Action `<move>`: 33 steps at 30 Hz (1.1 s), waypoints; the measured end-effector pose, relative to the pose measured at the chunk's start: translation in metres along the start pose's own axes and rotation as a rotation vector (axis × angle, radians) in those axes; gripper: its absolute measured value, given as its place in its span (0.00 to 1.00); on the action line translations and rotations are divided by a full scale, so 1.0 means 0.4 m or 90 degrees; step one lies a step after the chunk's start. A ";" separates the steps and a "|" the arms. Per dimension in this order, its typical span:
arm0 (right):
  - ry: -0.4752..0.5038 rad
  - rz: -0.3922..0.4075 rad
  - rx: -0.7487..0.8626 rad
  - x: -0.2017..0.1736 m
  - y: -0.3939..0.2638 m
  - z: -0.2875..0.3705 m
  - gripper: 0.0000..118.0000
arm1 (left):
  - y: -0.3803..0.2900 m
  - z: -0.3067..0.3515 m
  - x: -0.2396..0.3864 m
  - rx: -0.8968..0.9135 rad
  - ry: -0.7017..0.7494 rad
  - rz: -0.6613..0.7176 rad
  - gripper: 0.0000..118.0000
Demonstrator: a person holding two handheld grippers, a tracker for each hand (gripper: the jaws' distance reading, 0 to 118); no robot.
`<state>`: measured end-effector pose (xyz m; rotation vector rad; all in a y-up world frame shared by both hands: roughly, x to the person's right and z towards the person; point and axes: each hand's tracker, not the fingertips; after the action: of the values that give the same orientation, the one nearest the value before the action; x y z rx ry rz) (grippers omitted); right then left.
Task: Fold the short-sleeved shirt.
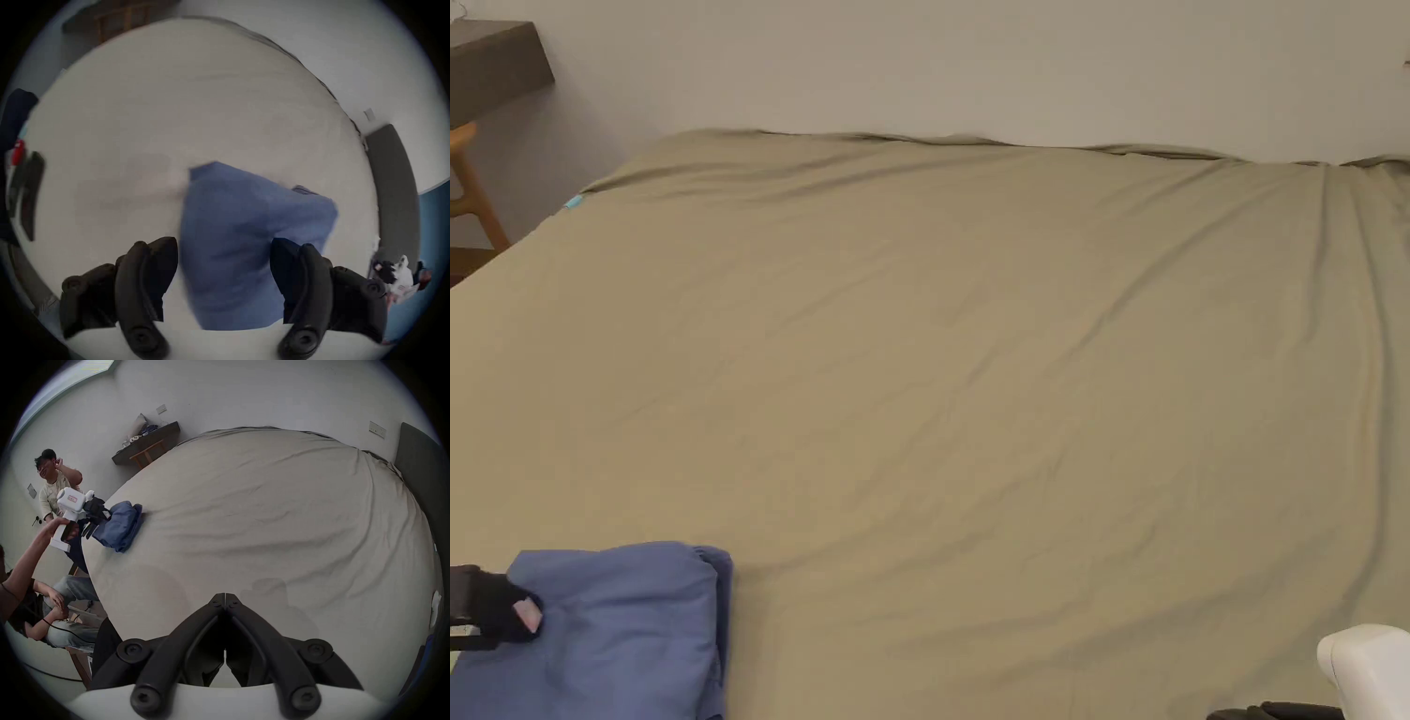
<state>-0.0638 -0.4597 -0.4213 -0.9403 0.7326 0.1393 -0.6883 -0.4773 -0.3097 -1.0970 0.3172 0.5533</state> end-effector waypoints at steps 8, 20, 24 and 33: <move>-0.046 0.020 0.097 0.058 0.022 0.171 0.02 | -0.072 0.362 0.057 0.377 0.078 0.021 0.00; -0.279 0.039 0.406 0.150 0.070 0.623 0.02 | -0.313 0.602 0.629 0.691 0.096 -0.144 0.00; -0.308 0.026 0.467 0.177 0.055 0.714 0.02 | -0.369 0.613 0.794 0.712 0.103 -0.205 0.00; -0.341 0.010 0.534 0.212 0.037 0.803 0.02 | -0.437 0.627 0.986 0.741 0.072 -0.251 0.00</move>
<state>0.1581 -0.2183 -0.3653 -0.0751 0.2417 0.0785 -0.2709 -0.2066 -0.2694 -0.0402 0.4231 -0.0935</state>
